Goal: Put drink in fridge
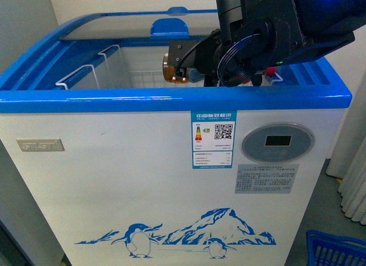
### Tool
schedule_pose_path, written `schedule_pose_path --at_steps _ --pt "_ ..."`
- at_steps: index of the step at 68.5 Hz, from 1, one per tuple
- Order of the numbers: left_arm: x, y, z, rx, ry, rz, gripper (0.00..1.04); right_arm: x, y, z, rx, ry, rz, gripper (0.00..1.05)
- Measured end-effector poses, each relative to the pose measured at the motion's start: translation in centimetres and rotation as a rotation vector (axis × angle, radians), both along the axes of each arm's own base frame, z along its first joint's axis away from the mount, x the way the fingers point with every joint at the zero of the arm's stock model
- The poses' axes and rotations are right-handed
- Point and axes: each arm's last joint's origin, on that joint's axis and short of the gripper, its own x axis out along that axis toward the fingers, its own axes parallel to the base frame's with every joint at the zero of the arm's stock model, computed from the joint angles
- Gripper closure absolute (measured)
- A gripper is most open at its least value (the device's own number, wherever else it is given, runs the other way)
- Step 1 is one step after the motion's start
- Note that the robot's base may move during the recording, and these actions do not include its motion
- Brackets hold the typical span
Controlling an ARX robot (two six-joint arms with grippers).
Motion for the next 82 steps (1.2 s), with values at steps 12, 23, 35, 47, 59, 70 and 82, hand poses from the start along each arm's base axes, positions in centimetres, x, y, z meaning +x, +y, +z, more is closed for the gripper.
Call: schedule_pose_path --at_steps 12,23,35,47,59,70,82 --pt "0.0 0.0 0.0 0.000 0.000 0.000 1.02 0.1 0.1 0.1 0.002 0.006 0.016 0.69" --pt "0.0 0.0 0.0 0.000 0.000 0.000 1.02 0.6 0.8 -0.4 0.020 0.008 0.045 0.69" --pt "0.0 0.0 0.0 0.000 0.000 0.000 1.02 0.8 1.6 -1.8 0.023 0.027 0.054 0.62" --pt "0.0 0.0 0.0 0.000 0.000 0.000 1.02 0.8 1.6 -1.8 0.030 0.017 0.053 0.34" --pt "0.0 0.0 0.0 0.000 0.000 0.000 1.02 0.3 1.6 -0.6 0.054 -0.012 0.072 0.07" --pt "0.0 0.0 0.0 0.000 0.000 0.000 1.02 -0.5 0.4 1.5 0.091 -0.036 0.052 0.07" --pt "0.0 0.0 0.0 0.000 0.000 0.000 1.02 -2.8 -0.7 4.9 0.218 -0.014 0.050 0.07"
